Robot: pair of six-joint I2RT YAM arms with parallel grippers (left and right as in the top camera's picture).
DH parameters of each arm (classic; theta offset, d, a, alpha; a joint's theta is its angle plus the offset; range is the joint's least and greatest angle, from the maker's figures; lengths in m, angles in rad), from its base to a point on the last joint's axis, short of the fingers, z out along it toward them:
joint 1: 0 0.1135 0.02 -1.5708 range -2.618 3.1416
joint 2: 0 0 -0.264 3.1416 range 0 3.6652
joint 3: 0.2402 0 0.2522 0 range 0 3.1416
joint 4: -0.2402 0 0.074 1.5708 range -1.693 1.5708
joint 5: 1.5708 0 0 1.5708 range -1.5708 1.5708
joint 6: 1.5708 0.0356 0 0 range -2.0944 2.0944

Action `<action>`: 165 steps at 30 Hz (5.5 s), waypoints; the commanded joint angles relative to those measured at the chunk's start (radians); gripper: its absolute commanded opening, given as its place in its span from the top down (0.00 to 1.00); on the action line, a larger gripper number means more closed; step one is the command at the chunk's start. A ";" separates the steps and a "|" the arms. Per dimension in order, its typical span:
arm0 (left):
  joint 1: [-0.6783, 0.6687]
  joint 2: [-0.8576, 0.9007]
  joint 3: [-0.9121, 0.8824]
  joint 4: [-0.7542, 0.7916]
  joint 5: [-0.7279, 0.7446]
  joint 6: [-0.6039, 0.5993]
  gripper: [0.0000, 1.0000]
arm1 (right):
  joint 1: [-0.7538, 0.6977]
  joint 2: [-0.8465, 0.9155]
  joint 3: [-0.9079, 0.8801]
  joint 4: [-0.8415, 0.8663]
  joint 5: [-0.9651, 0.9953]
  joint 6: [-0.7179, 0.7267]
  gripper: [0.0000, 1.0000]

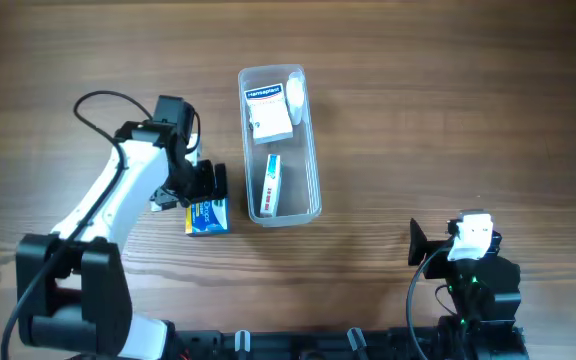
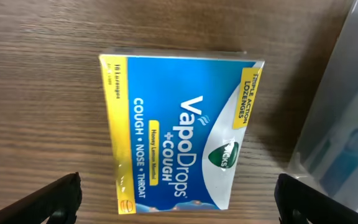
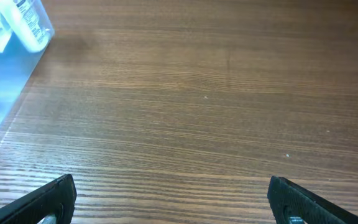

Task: Pack container
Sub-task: 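Lower the left gripper and grasp the VapoDrops box, then lift the VapoDrops box and carry it right over the container, then lower the VapoDrops box into the container and open the left gripper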

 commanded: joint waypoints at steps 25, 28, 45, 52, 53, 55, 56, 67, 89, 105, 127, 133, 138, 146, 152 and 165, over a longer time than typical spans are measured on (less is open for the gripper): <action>-0.011 0.182 -0.010 0.032 0.019 0.103 0.01 | -0.004 -0.008 -0.005 0.002 0.020 -0.012 0.00; -0.011 0.190 -0.010 0.032 0.019 0.103 0.07 | -0.004 -0.008 -0.005 0.002 0.020 -0.012 0.00; -0.011 0.220 -0.010 0.046 0.020 0.091 0.40 | -0.004 -0.008 -0.005 0.002 0.020 -0.012 0.00; -0.011 0.217 -0.010 0.055 0.031 0.091 0.39 | -0.004 -0.008 -0.005 0.002 0.020 -0.012 0.00; -0.011 0.212 -0.010 0.055 0.032 0.091 0.38 | -0.004 -0.008 -0.005 0.002 0.020 -0.012 0.00; -0.011 0.203 -0.010 0.056 0.036 0.091 0.38 | -0.004 -0.008 -0.005 0.002 0.020 -0.012 0.00; -0.011 0.198 -0.010 0.057 0.039 0.091 0.38 | -0.004 -0.008 -0.005 0.002 0.020 -0.012 0.00; -0.010 0.039 -0.010 0.089 0.039 0.068 0.34 | -0.004 -0.008 -0.005 0.002 0.020 -0.012 0.00; -0.122 -0.148 0.150 0.144 0.041 -0.014 0.33 | -0.004 -0.008 -0.005 0.002 0.020 -0.012 0.00; -0.308 0.021 0.285 0.137 0.042 -0.122 0.34 | -0.004 -0.008 -0.005 0.002 0.020 -0.012 0.00; -0.325 0.095 0.285 0.125 0.127 -0.330 0.32 | -0.004 -0.008 -0.005 0.002 0.020 -0.012 0.00; -0.359 0.131 0.285 0.079 0.132 -0.329 0.33 | -0.004 -0.008 -0.005 0.002 0.020 -0.012 0.00; -0.382 0.174 0.285 0.075 0.133 -0.329 0.33 | -0.004 -0.008 -0.005 0.002 0.020 -0.012 0.00; -0.388 0.187 0.285 0.076 0.132 -0.329 0.18 | -0.004 -0.008 -0.005 0.002 0.020 -0.012 0.00; -0.388 0.187 0.285 0.076 0.133 -0.330 0.12 | -0.004 -0.008 -0.005 0.002 0.020 -0.012 0.00; -0.388 0.140 0.288 0.083 0.133 -0.330 0.11 | -0.004 -0.008 -0.005 0.002 0.020 -0.012 0.00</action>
